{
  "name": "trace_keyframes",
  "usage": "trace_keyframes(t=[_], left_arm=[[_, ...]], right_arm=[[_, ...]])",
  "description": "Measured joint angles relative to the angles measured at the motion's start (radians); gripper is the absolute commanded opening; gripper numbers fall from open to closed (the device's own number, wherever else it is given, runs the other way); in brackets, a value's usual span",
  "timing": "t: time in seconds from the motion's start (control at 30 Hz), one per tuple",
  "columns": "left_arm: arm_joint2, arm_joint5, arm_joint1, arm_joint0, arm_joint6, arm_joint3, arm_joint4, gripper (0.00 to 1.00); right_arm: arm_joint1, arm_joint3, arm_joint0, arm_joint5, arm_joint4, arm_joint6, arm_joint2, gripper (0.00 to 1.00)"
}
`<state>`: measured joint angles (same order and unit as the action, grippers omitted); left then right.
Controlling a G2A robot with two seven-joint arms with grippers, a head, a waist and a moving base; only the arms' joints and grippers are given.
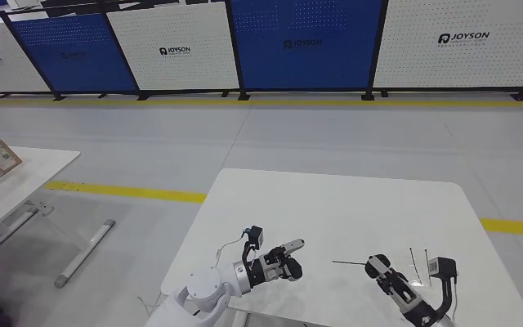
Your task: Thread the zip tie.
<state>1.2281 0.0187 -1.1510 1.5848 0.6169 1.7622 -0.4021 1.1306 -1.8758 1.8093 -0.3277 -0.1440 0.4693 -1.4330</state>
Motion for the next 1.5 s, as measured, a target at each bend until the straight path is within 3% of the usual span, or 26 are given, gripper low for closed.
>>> trace_keyframes(t=[0.2,0.43,0.57,1.3,1.5], left_arm=[[-0.024,-0.006,-0.006,-0.016,-0.026,-0.002,-0.038,1.00],[-0.078,-0.025,-0.017,-0.056,-0.070,-0.030,-0.081,1.00],[-0.111,-0.030,-0.024,-0.078,-0.095,-0.049,-0.084,1.00],[-0.112,-0.029,-0.024,-0.079,-0.096,-0.050,-0.086,1.00],[-0.112,-0.029,-0.024,-0.079,-0.096,-0.050,-0.086,1.00]], right_arm=[[0.002,0.000,-0.003,0.003,-0.013,-0.010,0.007,0.00],[0.019,0.019,-0.037,-0.002,0.012,-0.110,0.101,0.00],[0.021,0.028,-0.046,0.006,0.023,-0.123,0.119,0.00],[0.021,0.028,-0.047,0.006,0.023,-0.121,0.119,0.00],[0.017,0.039,-0.049,-0.013,-0.044,-0.025,0.105,0.00]])
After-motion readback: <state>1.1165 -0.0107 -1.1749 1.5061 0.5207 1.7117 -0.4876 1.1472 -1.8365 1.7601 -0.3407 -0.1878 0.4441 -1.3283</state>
